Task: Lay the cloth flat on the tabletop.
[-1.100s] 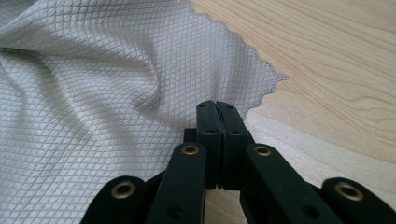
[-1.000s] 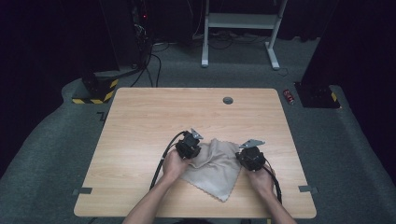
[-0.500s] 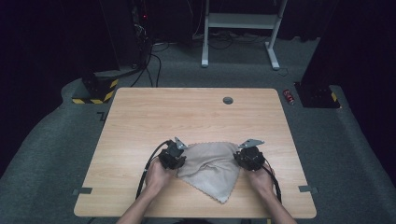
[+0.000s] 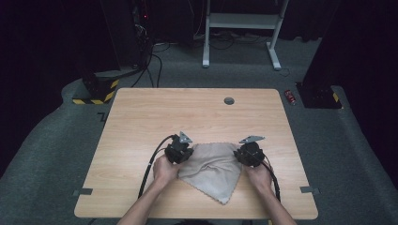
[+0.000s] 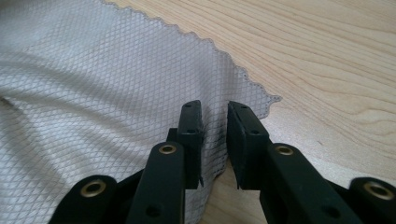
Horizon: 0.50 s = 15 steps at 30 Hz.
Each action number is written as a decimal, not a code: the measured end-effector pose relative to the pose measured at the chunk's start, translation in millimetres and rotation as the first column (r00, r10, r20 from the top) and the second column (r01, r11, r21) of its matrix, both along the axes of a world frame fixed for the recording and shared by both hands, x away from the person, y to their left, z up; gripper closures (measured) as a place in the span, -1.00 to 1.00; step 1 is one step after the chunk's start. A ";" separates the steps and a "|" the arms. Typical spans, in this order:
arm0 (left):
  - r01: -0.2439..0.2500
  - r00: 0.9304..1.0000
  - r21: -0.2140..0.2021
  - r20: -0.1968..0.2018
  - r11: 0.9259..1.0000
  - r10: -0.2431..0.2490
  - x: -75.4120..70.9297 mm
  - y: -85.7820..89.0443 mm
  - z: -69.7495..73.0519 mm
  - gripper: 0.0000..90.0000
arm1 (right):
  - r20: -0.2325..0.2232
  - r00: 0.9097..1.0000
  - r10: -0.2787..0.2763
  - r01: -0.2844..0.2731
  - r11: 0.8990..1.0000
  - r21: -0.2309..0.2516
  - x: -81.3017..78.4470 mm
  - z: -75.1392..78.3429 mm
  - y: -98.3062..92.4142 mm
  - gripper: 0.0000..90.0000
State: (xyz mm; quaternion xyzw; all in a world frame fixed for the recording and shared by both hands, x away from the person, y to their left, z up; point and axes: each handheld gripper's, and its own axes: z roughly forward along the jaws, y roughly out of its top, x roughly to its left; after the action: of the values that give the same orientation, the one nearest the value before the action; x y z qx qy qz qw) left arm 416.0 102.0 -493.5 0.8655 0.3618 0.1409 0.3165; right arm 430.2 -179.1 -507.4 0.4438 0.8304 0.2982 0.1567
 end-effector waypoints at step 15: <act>-0.036 0.999 -0.049 0.025 0.998 0.038 -9.5 16.8 7.1 0.41 | 0.018 1.000 0.024 -0.024 1.000 0.014 -1.7 3.0 0.5 0.70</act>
State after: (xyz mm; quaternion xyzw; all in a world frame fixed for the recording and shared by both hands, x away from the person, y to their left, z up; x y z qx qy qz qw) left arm 406.5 118.7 -486.4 0.8489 0.3769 0.1490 0.3393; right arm 428.6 -178.6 -504.4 0.4322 0.8321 0.3099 0.1576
